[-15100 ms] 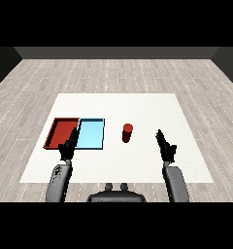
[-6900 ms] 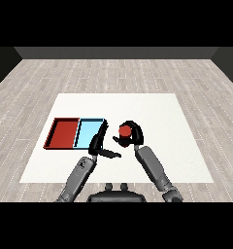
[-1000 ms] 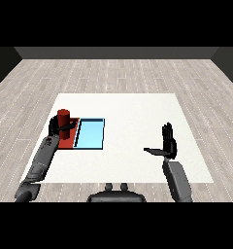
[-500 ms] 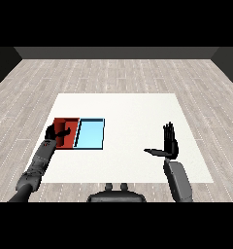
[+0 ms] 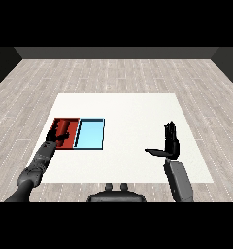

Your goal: Pick the red can and put it in the red box

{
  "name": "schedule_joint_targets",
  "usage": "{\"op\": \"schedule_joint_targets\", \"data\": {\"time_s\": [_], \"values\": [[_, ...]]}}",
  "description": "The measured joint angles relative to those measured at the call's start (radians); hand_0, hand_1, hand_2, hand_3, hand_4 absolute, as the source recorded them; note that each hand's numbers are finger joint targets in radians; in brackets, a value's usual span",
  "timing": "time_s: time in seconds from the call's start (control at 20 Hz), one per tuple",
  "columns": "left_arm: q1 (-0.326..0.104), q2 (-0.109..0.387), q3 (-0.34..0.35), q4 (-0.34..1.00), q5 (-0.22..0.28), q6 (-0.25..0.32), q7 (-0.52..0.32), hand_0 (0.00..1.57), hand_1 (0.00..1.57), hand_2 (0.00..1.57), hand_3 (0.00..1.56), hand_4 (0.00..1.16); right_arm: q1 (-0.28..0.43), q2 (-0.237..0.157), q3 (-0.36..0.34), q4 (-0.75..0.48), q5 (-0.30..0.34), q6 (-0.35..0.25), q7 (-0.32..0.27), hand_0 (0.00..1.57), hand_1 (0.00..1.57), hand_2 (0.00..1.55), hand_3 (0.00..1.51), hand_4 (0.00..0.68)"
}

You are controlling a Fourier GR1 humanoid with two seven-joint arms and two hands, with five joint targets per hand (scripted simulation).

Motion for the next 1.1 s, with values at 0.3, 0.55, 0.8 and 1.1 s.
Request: {"op": "schedule_joint_targets", "data": {"time_s": [0.3,0.55,0.8,1.1], "values": [[-0.04,0.021,-0.069,0.079,-0.081,-0.059,0.082,0.0,0.0,0.0,0.0,0.0,0.007,0.004,-0.002,-0.011,-0.01,0.021,-0.015,0.0,0.0,0.0,0.0,0.0],[-0.058,0.007,-0.042,0.083,-0.059,-0.044,0.125,0.0,0.0,0.0,0.0,0.0,0.023,-0.002,-0.004,-0.034,-0.012,0.038,-0.017,0.0,0.0,0.0,0.0,0.0],[-0.017,0.008,0.09,-0.029,0.07,0.016,-0.077,0.0,0.0,0.0,0.0,0.0,0.037,0.001,0.001,-0.045,-0.012,0.053,-0.035,0.0,0.0,0.0,0.0,0.0],[-0.004,-0.052,0.226,-0.249,0.23,-0.072,-0.388,0.0,0.0,0.0,0.0,0.0,0.042,-0.001,0.009,-0.056,-0.021,0.073,-0.03,0.0,0.0,0.0,0.0,0.0]]}}
